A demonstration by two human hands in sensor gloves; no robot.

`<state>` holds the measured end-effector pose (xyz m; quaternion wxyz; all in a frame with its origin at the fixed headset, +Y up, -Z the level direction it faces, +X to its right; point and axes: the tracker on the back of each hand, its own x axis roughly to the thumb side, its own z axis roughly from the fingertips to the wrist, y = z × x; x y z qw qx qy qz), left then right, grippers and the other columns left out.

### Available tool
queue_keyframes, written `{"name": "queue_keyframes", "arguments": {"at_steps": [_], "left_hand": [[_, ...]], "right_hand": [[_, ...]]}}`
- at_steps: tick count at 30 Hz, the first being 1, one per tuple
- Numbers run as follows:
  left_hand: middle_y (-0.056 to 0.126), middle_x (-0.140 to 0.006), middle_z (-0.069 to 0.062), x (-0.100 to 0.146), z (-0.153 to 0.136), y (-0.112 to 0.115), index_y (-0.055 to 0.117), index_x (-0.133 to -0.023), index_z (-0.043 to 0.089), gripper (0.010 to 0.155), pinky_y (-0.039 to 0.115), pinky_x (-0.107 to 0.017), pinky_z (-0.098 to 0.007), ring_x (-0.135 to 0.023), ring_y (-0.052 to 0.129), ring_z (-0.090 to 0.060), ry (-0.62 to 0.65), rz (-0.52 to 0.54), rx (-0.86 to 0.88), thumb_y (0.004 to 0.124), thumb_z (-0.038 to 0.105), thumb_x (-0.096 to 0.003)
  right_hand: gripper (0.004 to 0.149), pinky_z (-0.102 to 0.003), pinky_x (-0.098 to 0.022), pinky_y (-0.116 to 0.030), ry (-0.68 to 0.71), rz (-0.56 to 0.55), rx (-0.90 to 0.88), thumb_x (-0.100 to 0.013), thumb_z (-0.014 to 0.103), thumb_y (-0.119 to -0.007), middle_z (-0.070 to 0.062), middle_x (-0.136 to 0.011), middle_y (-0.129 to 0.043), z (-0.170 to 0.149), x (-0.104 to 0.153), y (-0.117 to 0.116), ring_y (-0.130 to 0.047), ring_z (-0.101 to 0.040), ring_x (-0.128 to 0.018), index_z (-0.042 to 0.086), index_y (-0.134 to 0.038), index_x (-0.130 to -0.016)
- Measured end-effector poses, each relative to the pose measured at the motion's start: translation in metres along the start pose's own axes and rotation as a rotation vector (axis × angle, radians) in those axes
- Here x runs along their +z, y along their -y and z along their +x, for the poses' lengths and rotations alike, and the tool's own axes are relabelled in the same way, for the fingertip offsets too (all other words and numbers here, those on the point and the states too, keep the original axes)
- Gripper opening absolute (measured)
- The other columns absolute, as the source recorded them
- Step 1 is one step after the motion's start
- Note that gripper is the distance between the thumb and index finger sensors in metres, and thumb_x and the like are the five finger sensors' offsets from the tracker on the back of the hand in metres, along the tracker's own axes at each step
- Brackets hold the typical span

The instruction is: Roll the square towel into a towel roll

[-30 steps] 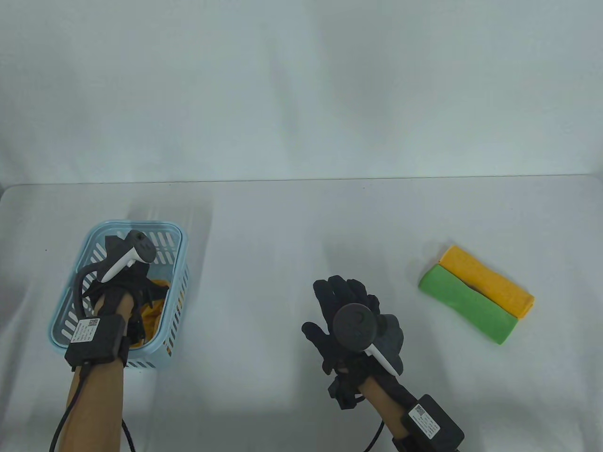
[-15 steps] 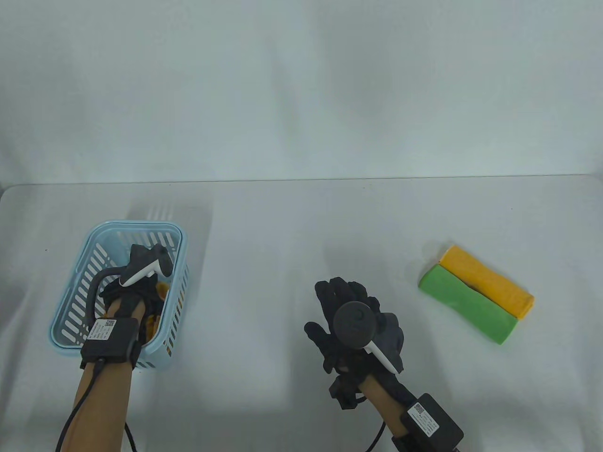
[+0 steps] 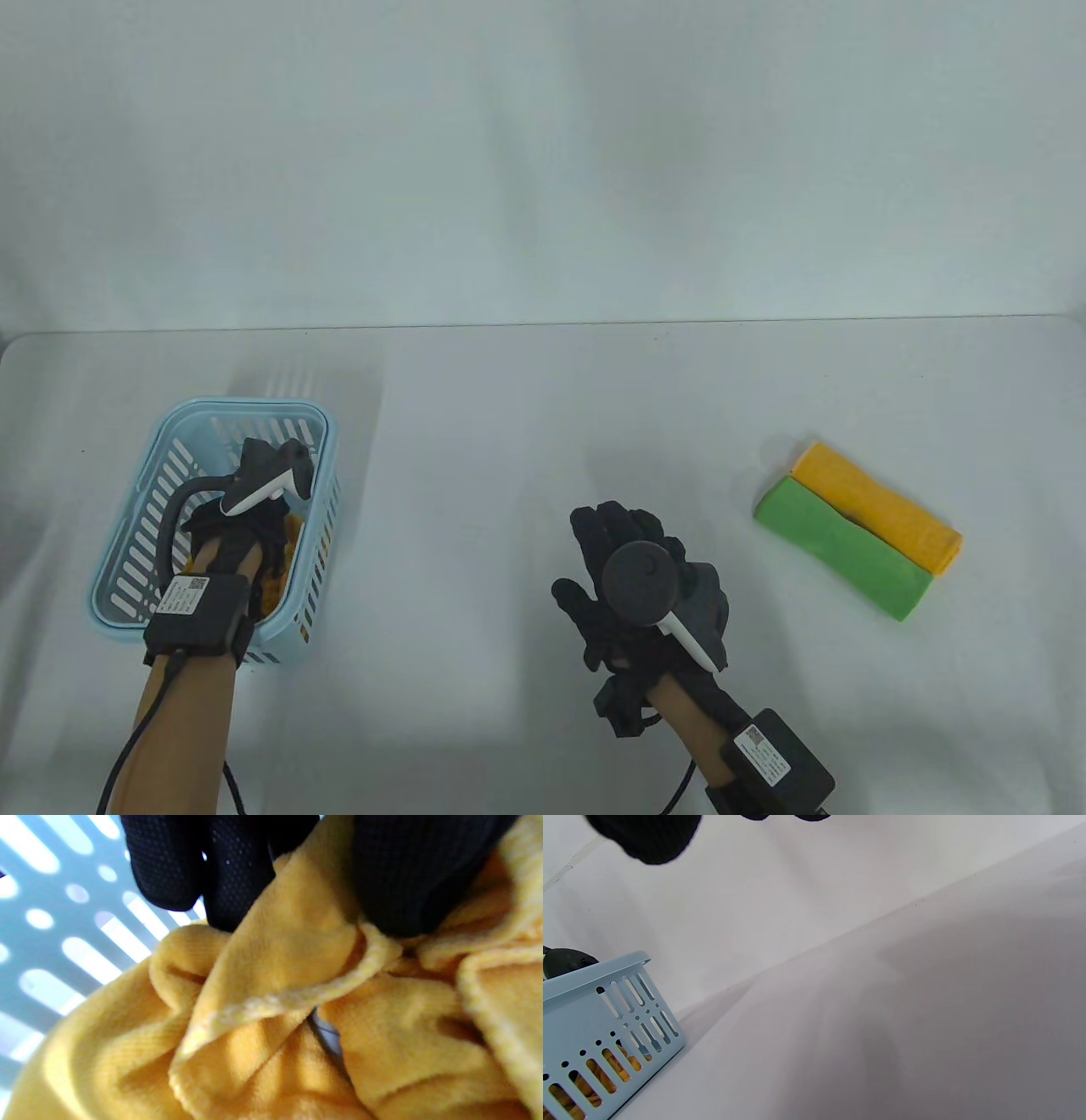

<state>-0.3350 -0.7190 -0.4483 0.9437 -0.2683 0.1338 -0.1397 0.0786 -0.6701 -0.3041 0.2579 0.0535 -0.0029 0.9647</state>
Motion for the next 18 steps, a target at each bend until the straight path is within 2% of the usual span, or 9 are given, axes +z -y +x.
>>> {"name": "queue_keyframes", "arguments": {"at_steps": [6, 10, 18], "left_hand": [[0.072, -0.094, 0.006, 0.004, -0.011, -0.010, 0.073, -0.087, 0.037, 0.056, 0.078, -0.062, -0.046, -0.069, 0.096, -0.022, -0.015, 0.053, 0.085, 0.090, 0.040, -0.0332], [0.073, -0.094, 0.006, 0.014, -0.025, -0.025, 0.073, -0.087, 0.036, 0.056, 0.079, -0.061, -0.045, -0.069, 0.097, -0.022, -0.039, 0.105, 0.177, 0.090, 0.040, -0.0331], [0.073, -0.094, 0.005, 0.065, -0.058, -0.075, 0.072, -0.087, 0.036, 0.056, 0.080, -0.060, -0.045, -0.068, 0.098, -0.021, -0.069, 0.310, 0.383, 0.089, 0.040, -0.0337]], "right_hand": [[0.078, -0.067, -0.074, -0.032, -0.010, -0.003, -0.023, -0.034, 0.059, -0.070, 0.006, -0.113, -0.032, -0.002, -0.002, 0.002, -0.032, -0.035, -0.109, 0.039, -0.034, -0.100], [0.077, -0.067, -0.074, -0.032, -0.016, -0.007, -0.039, -0.034, 0.058, -0.070, 0.006, -0.113, -0.033, -0.004, -0.003, 0.004, -0.032, -0.035, -0.109, 0.039, -0.034, -0.100], [0.077, -0.067, -0.074, -0.032, -0.021, -0.018, -0.061, -0.034, 0.058, -0.070, 0.005, -0.113, -0.033, -0.006, -0.002, 0.008, -0.032, -0.035, -0.109, 0.039, -0.035, -0.100]]}}
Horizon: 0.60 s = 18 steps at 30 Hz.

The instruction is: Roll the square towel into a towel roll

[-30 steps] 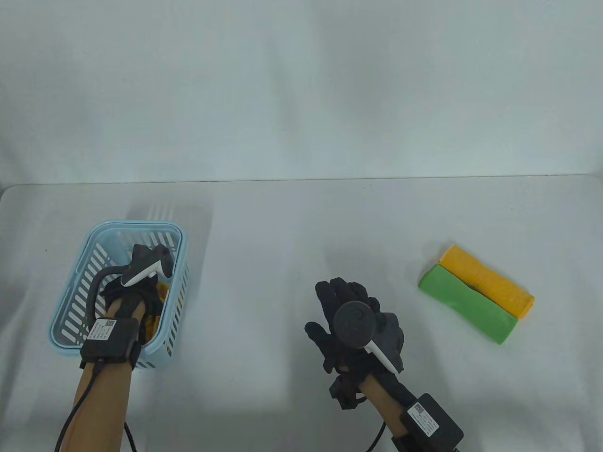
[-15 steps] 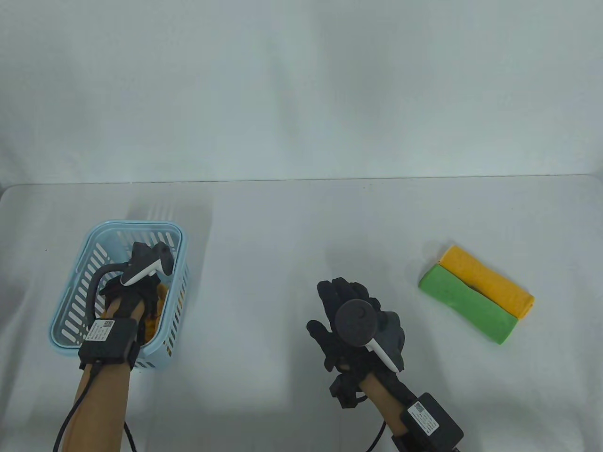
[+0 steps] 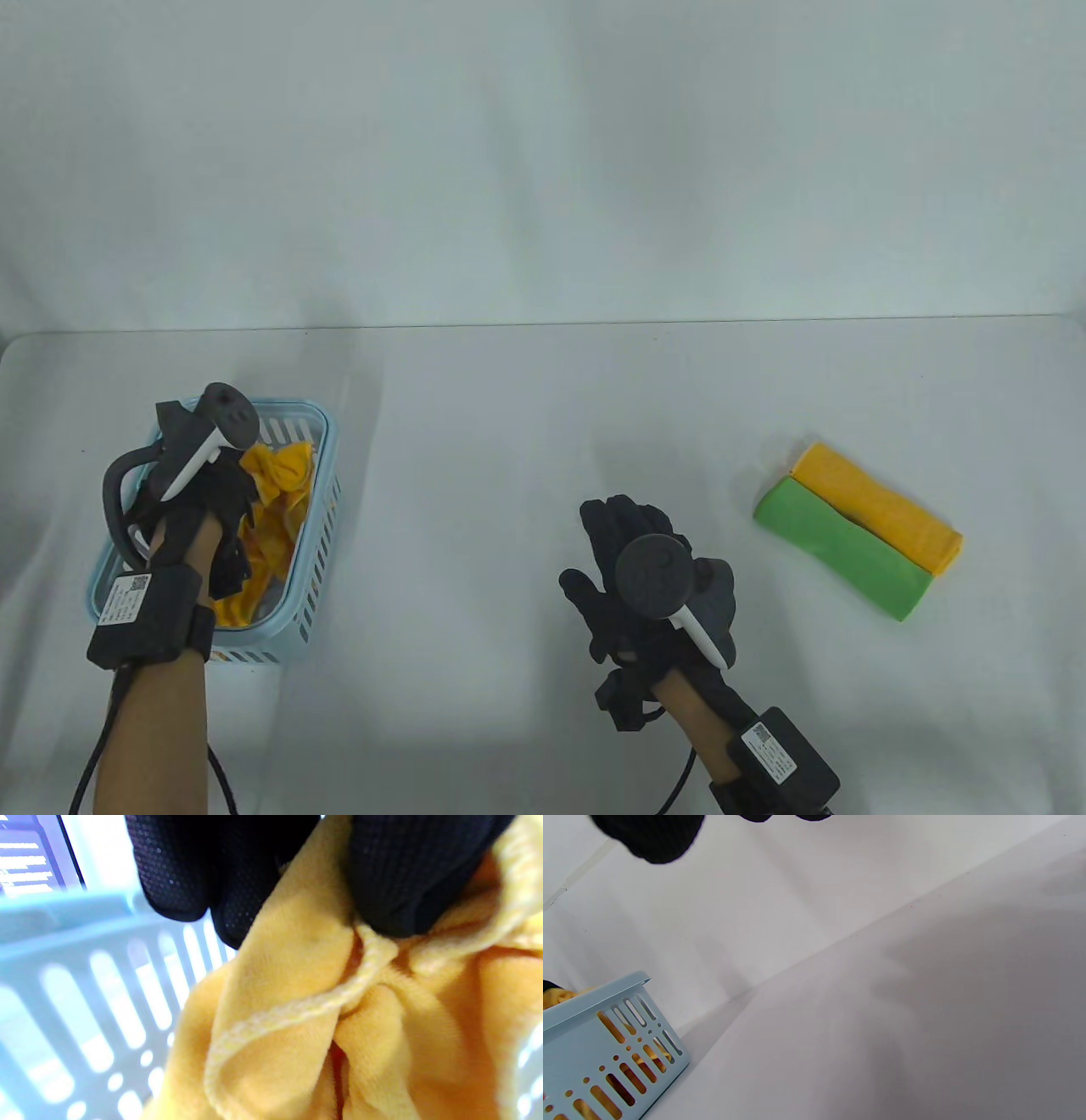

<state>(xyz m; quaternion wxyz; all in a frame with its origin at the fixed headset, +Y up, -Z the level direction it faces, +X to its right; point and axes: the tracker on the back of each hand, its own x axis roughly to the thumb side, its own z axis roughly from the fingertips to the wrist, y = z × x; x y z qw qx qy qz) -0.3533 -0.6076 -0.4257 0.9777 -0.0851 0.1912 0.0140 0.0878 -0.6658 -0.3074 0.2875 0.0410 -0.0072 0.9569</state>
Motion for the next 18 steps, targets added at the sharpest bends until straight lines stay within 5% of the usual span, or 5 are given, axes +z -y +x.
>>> {"name": "queue_keyframes", "arguments": {"at_steps": [9, 18], "left_hand": [[0.073, -0.093, 0.005, 0.049, -0.003, -0.080, 0.073, -0.086, 0.035, 0.055, 0.081, -0.059, -0.044, -0.066, 0.099, -0.020, 0.028, 0.233, 0.139, 0.089, 0.041, -0.0342], [0.073, -0.093, 0.006, 0.097, 0.012, -0.135, 0.071, -0.087, 0.035, 0.055, 0.081, -0.060, -0.043, -0.066, 0.099, -0.019, 0.166, 0.423, 0.337, 0.088, 0.042, -0.0350]], "right_hand": [[0.077, -0.066, -0.074, -0.032, -0.017, -0.013, -0.024, -0.034, 0.058, -0.070, 0.005, -0.113, -0.033, -0.005, 0.001, 0.004, -0.032, -0.035, -0.109, 0.039, -0.035, -0.100], [0.077, -0.067, -0.074, -0.032, -0.045, -0.023, -0.049, -0.035, 0.058, -0.070, 0.005, -0.113, -0.033, -0.012, -0.001, 0.007, -0.032, -0.035, -0.109, 0.039, -0.036, -0.100]]}}
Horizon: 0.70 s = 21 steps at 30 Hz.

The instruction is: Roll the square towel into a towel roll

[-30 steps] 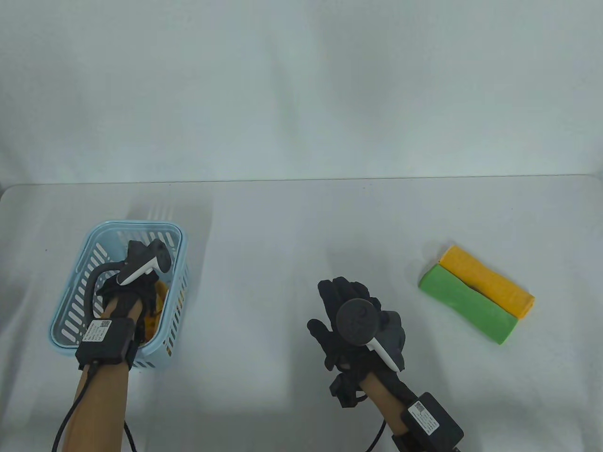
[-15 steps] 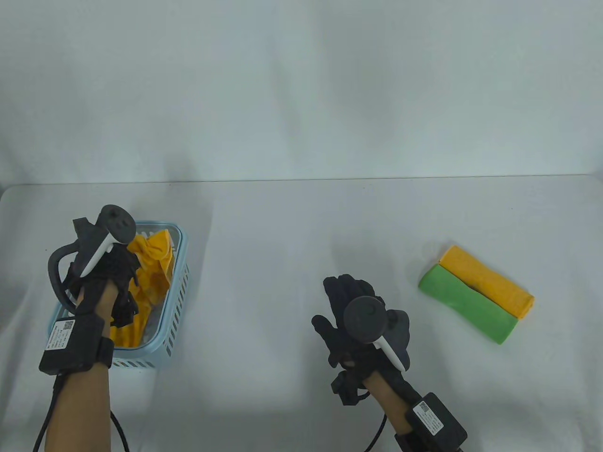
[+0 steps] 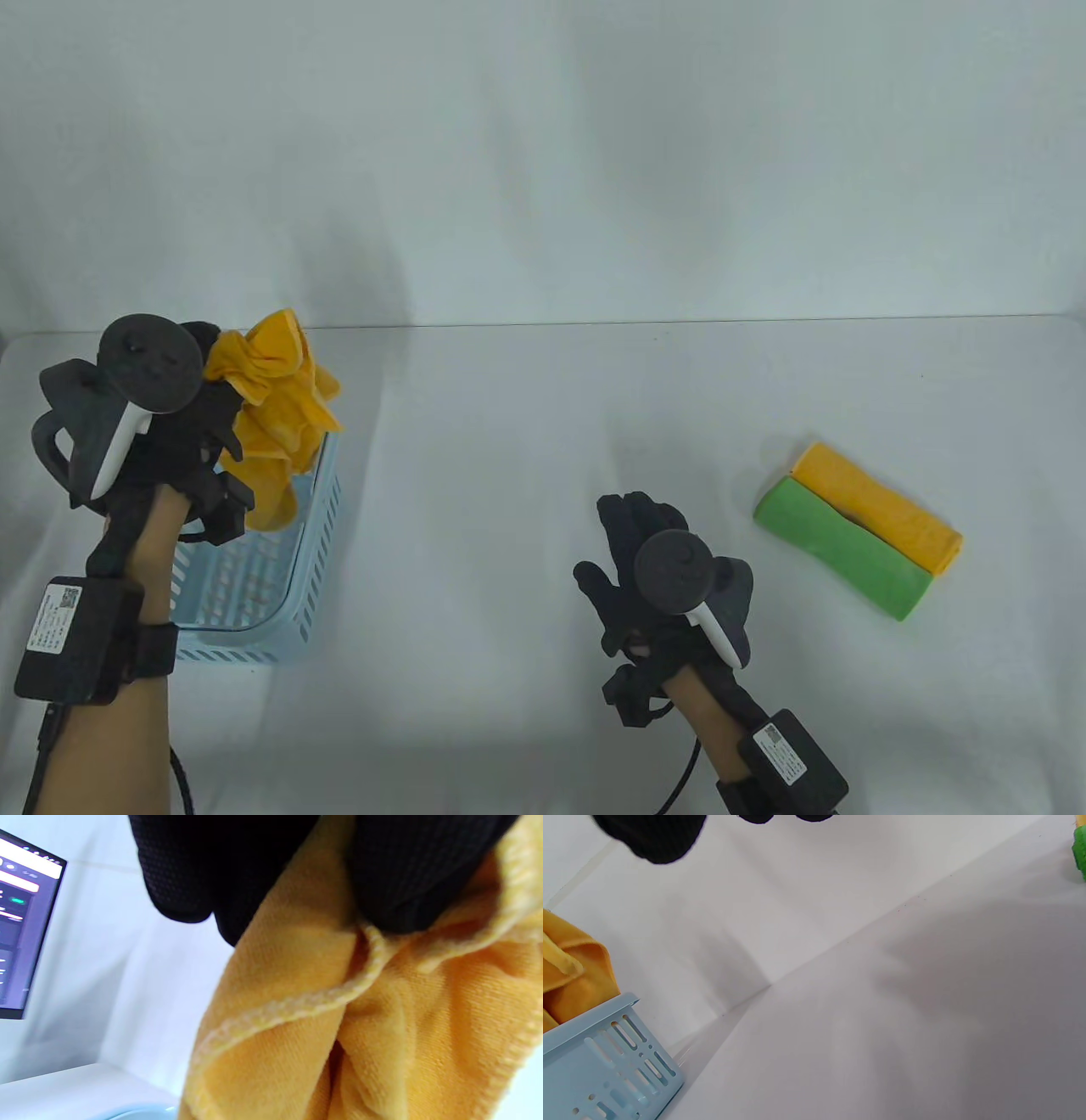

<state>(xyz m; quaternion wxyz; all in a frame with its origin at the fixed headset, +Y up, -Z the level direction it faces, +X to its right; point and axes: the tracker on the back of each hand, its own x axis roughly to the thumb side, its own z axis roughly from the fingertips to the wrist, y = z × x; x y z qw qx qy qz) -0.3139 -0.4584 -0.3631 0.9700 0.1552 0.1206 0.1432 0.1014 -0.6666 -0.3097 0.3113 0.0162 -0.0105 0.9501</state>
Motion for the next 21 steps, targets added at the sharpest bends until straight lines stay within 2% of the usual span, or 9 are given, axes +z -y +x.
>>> {"name": "queue_keyframes", "arguments": {"at_steps": [5, 10, 15, 21], "left_hand": [[0.072, -0.093, 0.006, 0.013, 0.029, -0.016, 0.071, -0.088, 0.035, 0.055, 0.081, -0.060, -0.043, -0.066, 0.098, -0.019, 0.103, 0.015, 0.160, 0.088, 0.042, -0.0360], [0.072, -0.094, 0.006, 0.024, 0.054, -0.015, 0.070, -0.088, 0.035, 0.055, 0.081, -0.060, -0.042, -0.067, 0.098, -0.019, 0.178, -0.034, 0.317, 0.088, 0.042, -0.0363], [0.072, -0.094, 0.006, 0.041, 0.077, 0.011, 0.070, -0.088, 0.034, 0.055, 0.081, -0.060, -0.043, -0.067, 0.098, -0.019, 0.244, -0.114, 0.445, 0.088, 0.042, -0.0363], [0.072, -0.094, 0.005, 0.067, 0.081, 0.058, 0.070, -0.088, 0.034, 0.055, 0.081, -0.060, -0.043, -0.066, 0.098, -0.019, 0.275, -0.179, 0.481, 0.088, 0.042, -0.0364]], "right_hand": [[0.076, -0.067, -0.075, -0.031, -0.021, -0.005, -0.012, -0.034, 0.058, -0.070, 0.005, -0.113, -0.033, -0.005, -0.002, 0.002, -0.032, -0.036, -0.109, 0.039, -0.036, -0.100], [0.077, -0.067, -0.075, -0.031, -0.044, -0.018, -0.038, -0.034, 0.057, -0.070, 0.005, -0.113, -0.033, -0.009, -0.004, 0.006, -0.032, -0.036, -0.109, 0.039, -0.036, -0.100], [0.076, -0.067, -0.075, -0.031, -0.078, -0.053, -0.093, -0.035, 0.057, -0.071, 0.005, -0.113, -0.033, -0.017, -0.005, 0.016, -0.032, -0.036, -0.109, 0.038, -0.036, -0.100], [0.076, -0.067, -0.075, -0.032, -0.117, -0.089, -0.150, -0.035, 0.057, -0.071, 0.005, -0.113, -0.035, -0.029, -0.006, 0.028, -0.032, -0.036, -0.109, 0.038, -0.037, -0.100]]}}
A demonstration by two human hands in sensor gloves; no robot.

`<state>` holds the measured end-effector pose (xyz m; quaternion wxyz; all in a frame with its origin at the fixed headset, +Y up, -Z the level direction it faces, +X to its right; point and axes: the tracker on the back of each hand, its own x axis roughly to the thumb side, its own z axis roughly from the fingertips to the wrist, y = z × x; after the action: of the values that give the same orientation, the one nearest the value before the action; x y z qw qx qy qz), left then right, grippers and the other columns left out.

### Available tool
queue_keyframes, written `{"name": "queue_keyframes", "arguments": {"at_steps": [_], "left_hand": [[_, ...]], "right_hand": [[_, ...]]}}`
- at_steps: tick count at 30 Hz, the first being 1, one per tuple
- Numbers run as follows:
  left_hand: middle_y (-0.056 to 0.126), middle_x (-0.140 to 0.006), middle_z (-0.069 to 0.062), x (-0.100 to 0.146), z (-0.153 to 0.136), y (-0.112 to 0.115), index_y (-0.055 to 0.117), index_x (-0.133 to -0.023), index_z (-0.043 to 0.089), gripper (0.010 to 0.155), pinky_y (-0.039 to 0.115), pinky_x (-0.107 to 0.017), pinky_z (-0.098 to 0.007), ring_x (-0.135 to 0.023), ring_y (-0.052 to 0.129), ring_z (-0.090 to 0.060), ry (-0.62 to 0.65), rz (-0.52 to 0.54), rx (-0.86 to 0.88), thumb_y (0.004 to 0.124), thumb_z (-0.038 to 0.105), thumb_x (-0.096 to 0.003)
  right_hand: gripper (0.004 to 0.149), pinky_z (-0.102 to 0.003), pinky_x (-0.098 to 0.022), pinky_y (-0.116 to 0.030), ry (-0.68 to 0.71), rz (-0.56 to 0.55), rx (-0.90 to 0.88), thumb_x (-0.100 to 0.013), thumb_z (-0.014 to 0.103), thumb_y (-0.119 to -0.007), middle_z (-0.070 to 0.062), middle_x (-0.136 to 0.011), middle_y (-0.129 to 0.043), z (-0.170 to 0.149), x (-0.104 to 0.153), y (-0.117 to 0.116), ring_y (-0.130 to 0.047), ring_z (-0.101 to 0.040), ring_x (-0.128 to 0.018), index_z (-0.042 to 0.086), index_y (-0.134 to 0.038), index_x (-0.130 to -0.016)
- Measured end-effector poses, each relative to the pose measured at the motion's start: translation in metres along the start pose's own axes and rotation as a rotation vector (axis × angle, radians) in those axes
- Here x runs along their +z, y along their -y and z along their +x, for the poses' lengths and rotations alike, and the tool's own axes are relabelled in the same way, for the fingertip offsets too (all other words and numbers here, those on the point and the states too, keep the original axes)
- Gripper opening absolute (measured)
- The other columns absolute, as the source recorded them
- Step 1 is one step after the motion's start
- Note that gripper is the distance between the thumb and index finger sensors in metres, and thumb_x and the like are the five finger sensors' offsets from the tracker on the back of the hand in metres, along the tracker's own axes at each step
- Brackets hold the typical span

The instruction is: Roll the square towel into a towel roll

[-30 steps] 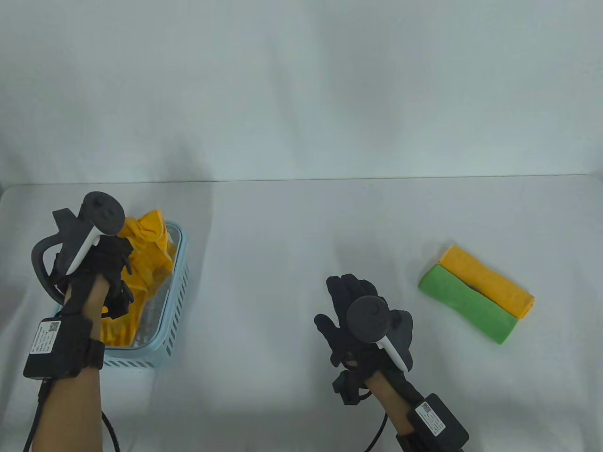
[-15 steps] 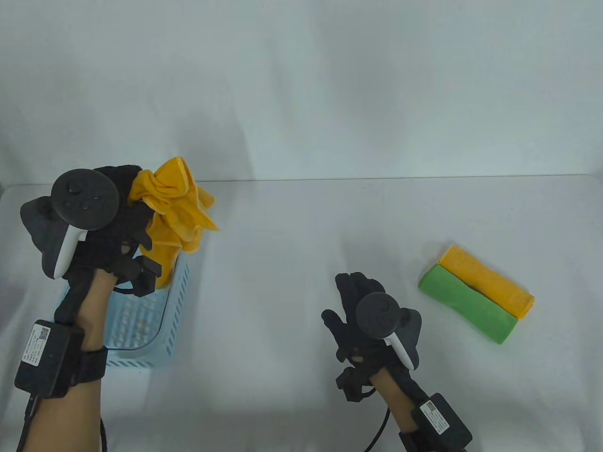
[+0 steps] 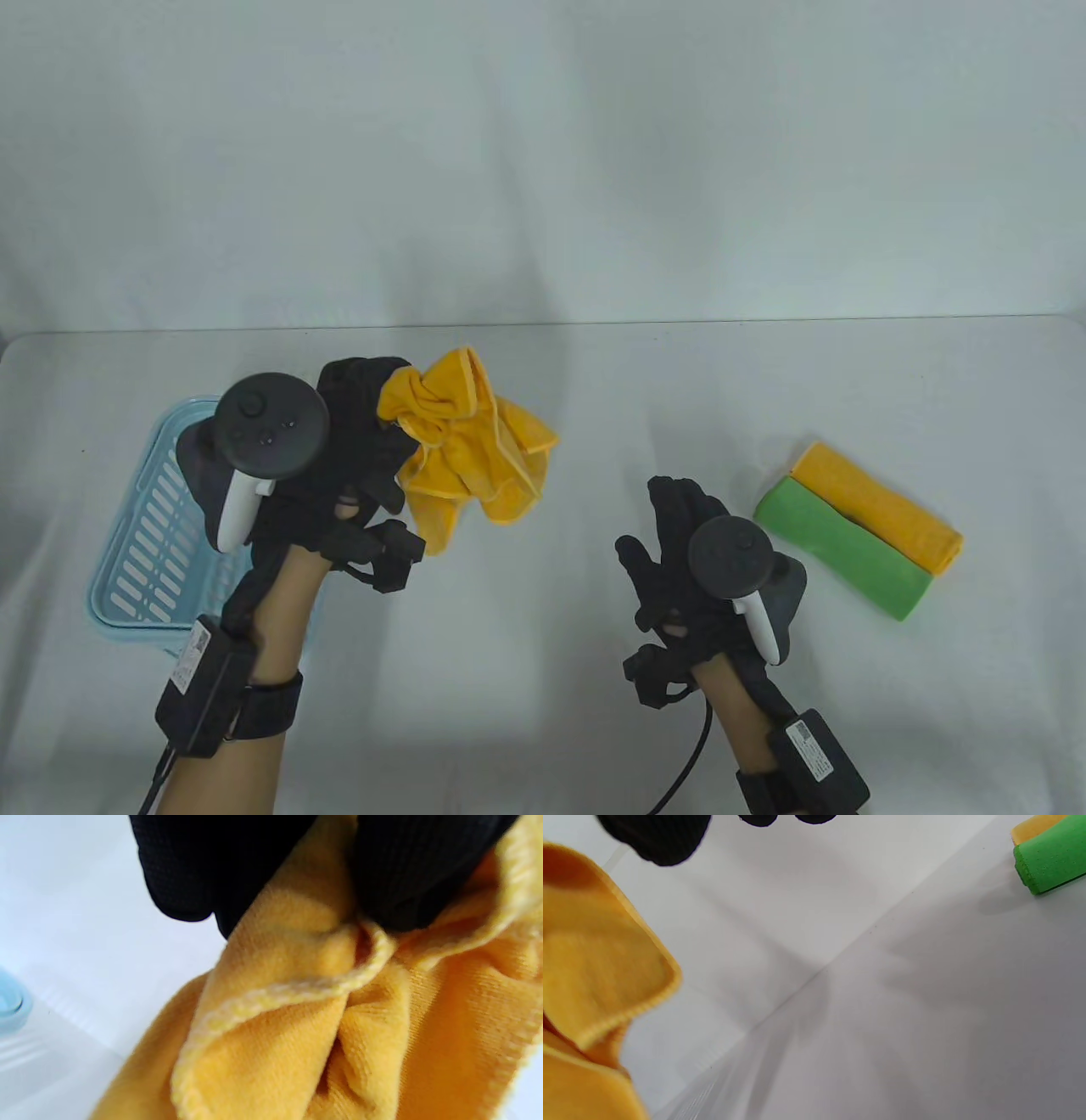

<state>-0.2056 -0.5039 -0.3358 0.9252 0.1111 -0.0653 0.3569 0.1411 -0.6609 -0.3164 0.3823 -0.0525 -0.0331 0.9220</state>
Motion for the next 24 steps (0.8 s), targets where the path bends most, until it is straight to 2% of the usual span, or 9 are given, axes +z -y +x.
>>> {"name": "queue_keyframes", "arguments": {"at_steps": [4, 11, 18, 24], "left_hand": [[0.072, -0.093, 0.005, 0.016, -0.021, 0.029, 0.070, -0.088, 0.034, 0.055, 0.081, -0.060, -0.043, -0.066, 0.098, -0.019, -0.012, -0.030, 0.019, 0.088, 0.042, -0.0365], [0.072, -0.093, 0.005, 0.037, -0.056, 0.059, 0.070, -0.088, 0.033, 0.055, 0.080, -0.060, -0.043, -0.066, 0.098, -0.019, -0.045, -0.048, 0.072, 0.088, 0.043, -0.0367], [0.072, -0.093, 0.005, 0.052, -0.069, 0.062, 0.070, -0.088, 0.033, 0.055, 0.080, -0.060, -0.042, -0.065, 0.097, -0.019, -0.077, -0.015, 0.070, 0.087, 0.044, -0.0368], [0.072, -0.093, 0.004, 0.055, -0.076, 0.062, 0.070, -0.088, 0.032, 0.055, 0.080, -0.059, -0.042, -0.064, 0.098, -0.018, -0.115, -0.003, 0.103, 0.087, 0.044, -0.0369]], "right_hand": [[0.076, -0.067, -0.074, -0.032, -0.022, -0.009, -0.011, -0.035, 0.056, -0.071, 0.004, -0.113, -0.035, -0.006, -0.002, 0.004, -0.033, -0.036, -0.109, 0.037, -0.038, -0.100], [0.075, -0.066, -0.074, -0.033, -0.036, -0.005, 0.008, -0.035, 0.056, -0.071, 0.004, -0.112, -0.037, -0.009, -0.003, 0.000, -0.035, -0.036, -0.108, 0.037, -0.038, -0.100], [0.074, -0.066, -0.074, -0.036, -0.013, 0.006, 0.040, -0.035, 0.055, -0.071, 0.004, -0.111, -0.041, -0.008, -0.003, -0.008, -0.039, -0.036, -0.107, 0.036, -0.040, -0.100], [0.072, -0.063, -0.073, -0.045, 0.084, 0.060, 0.045, -0.036, 0.054, -0.071, 0.005, -0.109, -0.047, 0.004, 0.004, -0.020, -0.047, -0.036, -0.105, 0.035, -0.043, -0.099]]}}
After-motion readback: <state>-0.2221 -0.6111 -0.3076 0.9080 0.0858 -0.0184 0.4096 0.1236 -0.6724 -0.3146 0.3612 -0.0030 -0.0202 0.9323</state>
